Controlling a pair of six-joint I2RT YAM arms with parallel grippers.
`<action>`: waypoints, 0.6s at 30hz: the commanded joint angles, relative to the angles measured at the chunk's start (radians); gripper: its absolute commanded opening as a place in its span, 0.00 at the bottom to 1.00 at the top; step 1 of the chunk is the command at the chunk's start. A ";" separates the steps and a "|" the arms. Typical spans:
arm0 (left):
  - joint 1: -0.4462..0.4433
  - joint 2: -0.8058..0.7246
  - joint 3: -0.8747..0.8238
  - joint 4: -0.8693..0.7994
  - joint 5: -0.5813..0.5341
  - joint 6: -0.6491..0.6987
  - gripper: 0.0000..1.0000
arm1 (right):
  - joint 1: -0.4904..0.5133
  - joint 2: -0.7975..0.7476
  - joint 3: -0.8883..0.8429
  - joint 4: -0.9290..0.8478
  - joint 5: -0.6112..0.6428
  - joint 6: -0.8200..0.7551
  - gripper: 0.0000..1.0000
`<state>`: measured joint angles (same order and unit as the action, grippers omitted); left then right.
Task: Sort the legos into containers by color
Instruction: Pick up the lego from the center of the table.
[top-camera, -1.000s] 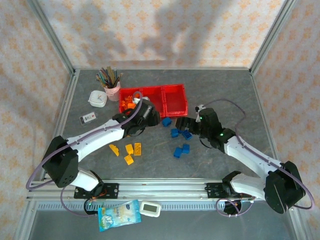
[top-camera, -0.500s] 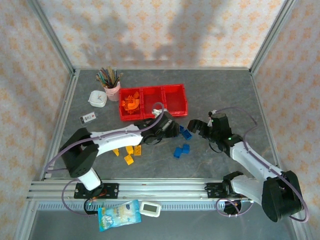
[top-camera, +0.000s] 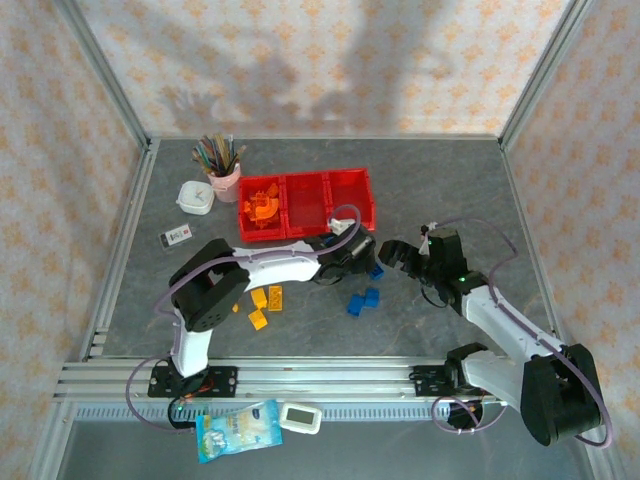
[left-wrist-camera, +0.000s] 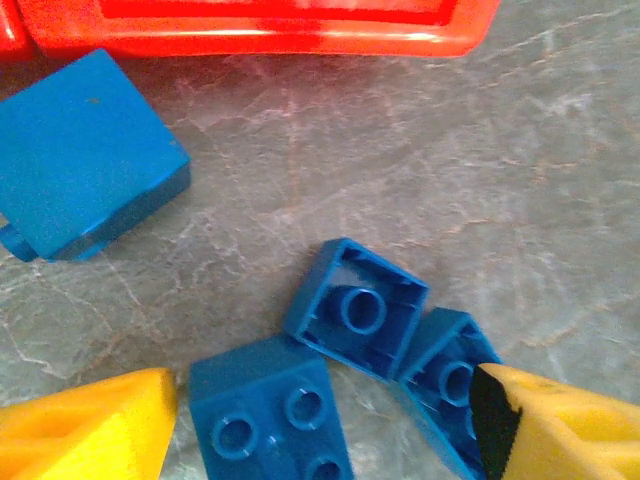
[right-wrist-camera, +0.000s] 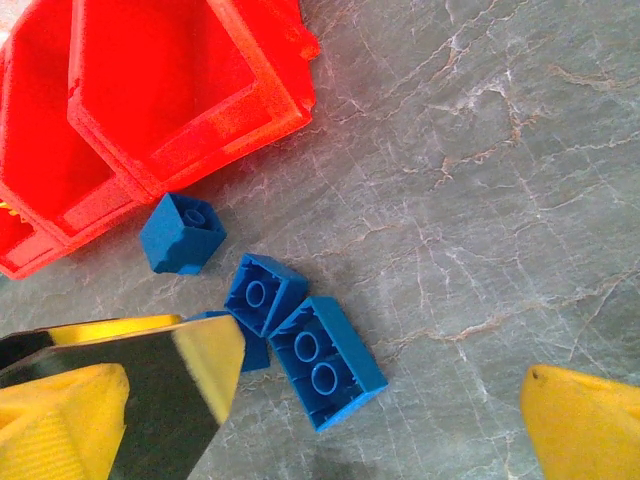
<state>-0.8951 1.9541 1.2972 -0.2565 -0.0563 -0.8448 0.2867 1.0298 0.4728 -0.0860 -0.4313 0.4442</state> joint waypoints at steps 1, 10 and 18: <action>-0.005 0.040 0.039 -0.064 -0.075 0.011 0.76 | -0.008 -0.005 -0.011 0.025 -0.014 -0.020 1.00; -0.005 0.060 0.031 -0.081 -0.120 0.013 0.56 | -0.010 -0.003 -0.008 0.025 -0.025 -0.025 1.00; -0.005 0.019 -0.009 -0.088 -0.150 0.012 0.41 | -0.012 -0.003 -0.008 0.027 -0.028 -0.021 1.00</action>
<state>-0.8989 1.9980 1.3125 -0.3023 -0.1558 -0.8375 0.2840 1.0302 0.4709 -0.0814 -0.4503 0.4404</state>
